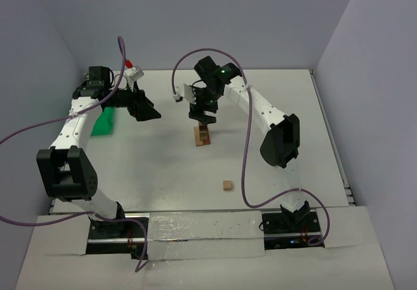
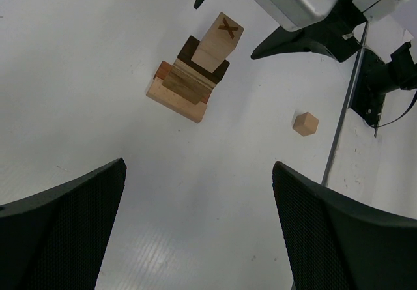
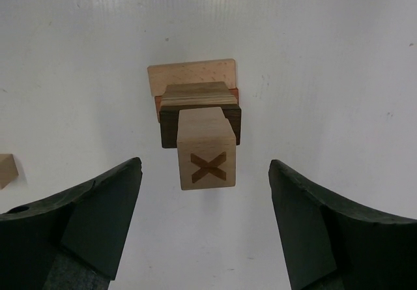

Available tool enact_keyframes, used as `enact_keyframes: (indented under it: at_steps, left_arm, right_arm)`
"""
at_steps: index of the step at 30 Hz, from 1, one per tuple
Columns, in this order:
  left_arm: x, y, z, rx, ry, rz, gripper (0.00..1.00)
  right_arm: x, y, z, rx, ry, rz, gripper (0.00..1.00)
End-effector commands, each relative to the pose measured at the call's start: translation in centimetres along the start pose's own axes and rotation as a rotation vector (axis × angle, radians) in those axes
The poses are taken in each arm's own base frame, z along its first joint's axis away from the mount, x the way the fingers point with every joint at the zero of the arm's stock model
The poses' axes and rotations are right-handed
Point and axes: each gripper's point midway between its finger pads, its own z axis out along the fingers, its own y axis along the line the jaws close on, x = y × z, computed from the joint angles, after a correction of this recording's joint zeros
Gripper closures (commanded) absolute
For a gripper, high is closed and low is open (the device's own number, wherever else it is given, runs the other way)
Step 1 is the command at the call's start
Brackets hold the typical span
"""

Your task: Build the wood block tower

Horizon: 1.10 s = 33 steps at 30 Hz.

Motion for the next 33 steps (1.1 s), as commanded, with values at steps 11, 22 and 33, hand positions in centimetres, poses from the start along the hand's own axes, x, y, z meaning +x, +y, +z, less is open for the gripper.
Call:
enact_keyframes:
  at_steps: [11, 22, 33]
  left_arm:
    - [-3.5, -2.6, -2.6, -0.027, -0.125, 0.157, 0.01]
    - [0.3, -10.8, 5.0, -0.005, 0.087, 0.399, 0.02]
    - [13.6, -19.6, 17.7, 0.163, 0.396, 0.469, 0.17]
  right_arm:
    - [-6.0, 0.3, -12.4, 0.223, -0.297, 0.022, 0.00]
    - [1.1, 2.2, -19.3, 0.356, -0.485, 0.330, 0.00]
    - [17.6, 5.9, -17.3, 0.569, -0.341, 0.736, 0.00]
